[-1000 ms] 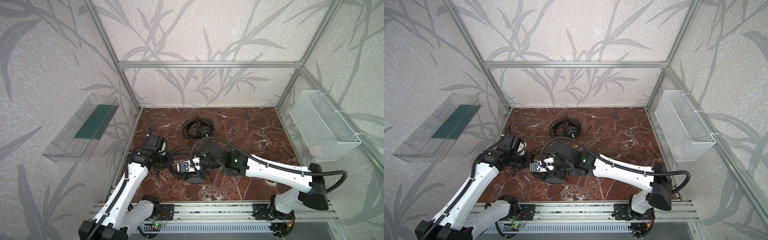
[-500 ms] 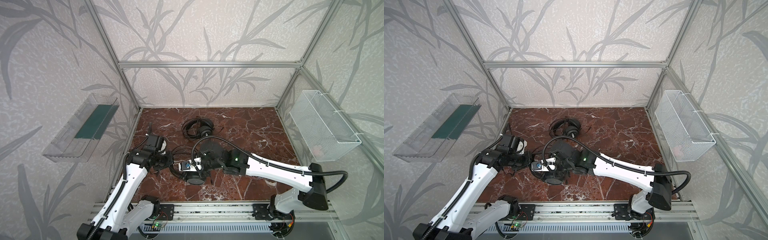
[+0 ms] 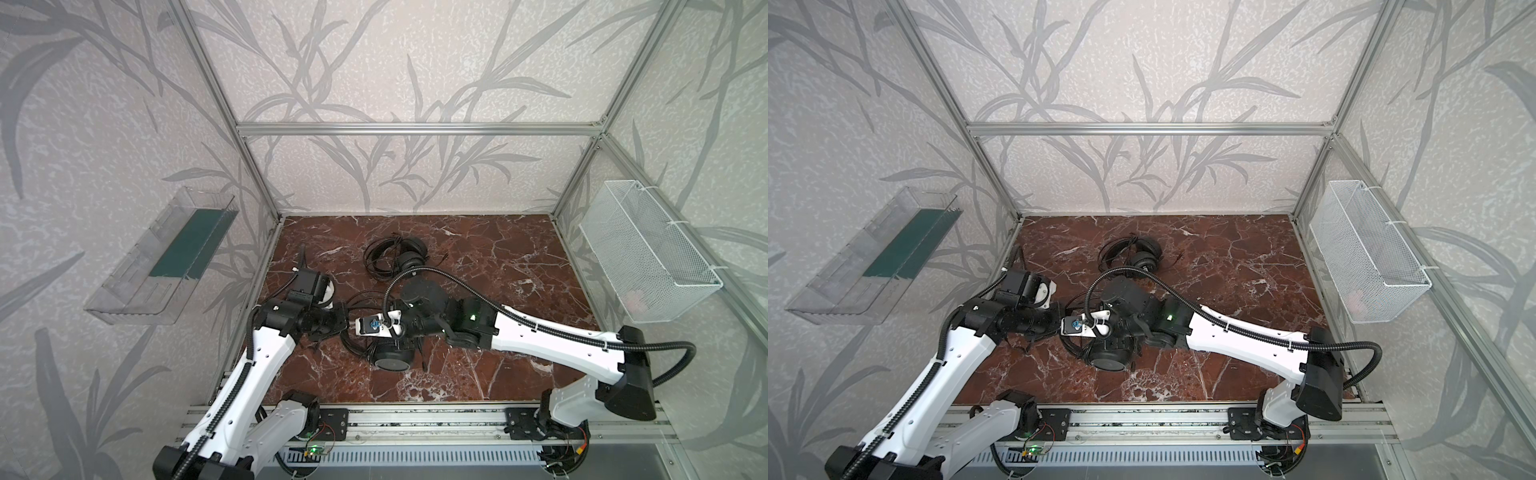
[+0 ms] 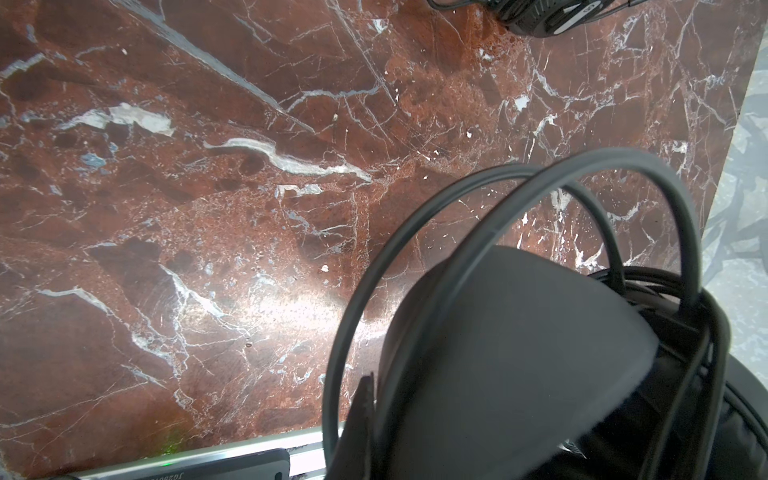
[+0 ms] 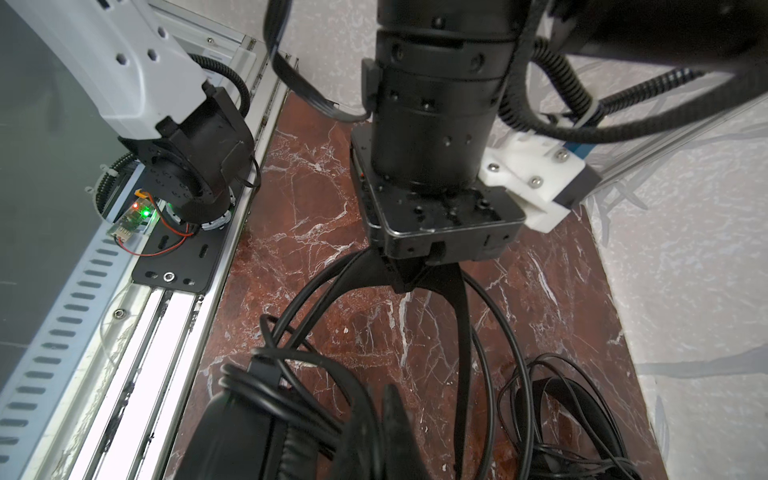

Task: Wrap the headphones
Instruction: 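Lift the cable over the headset farther from the robot with the right gripper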

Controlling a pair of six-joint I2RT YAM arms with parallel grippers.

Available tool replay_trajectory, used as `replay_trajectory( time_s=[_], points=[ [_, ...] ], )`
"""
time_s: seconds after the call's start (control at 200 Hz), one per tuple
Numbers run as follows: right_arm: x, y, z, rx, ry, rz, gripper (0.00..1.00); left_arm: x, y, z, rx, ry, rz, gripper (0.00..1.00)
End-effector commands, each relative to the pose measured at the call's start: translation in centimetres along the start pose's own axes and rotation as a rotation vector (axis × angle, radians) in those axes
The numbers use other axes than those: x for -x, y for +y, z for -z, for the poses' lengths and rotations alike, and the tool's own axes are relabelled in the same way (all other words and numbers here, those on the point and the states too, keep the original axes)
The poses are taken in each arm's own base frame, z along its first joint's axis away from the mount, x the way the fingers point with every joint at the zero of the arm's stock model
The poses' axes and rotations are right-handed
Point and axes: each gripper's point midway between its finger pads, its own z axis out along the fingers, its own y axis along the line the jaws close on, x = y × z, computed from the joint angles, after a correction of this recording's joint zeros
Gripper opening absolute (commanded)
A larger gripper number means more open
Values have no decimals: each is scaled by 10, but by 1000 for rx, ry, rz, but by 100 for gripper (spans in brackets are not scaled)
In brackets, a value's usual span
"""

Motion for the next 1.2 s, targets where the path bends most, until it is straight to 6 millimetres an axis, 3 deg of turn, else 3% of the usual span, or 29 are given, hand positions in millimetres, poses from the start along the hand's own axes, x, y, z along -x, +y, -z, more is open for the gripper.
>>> replay_trajectory(
  time_s=[0.0,0.23,0.61,1.005,1.195],
  points=[
    [5,-13,-5,-39,-23,-31,0,1,-18,12,-89,-27,-36,0],
    [8,-1,-5,25,-54,-91,0,4,-20,13,-90,-34,-44,0],
    [-3,4,-8,39,-21,-150,3,4,-20,14,-83,-37,-46,0],
    [-14,-2,-1,-25,12,-178,34,6,-18,14,-69,-40,-50,0],
    [-20,0,4,-30,29,-175,40,6,-17,13,-65,-37,-47,0]
  ],
)
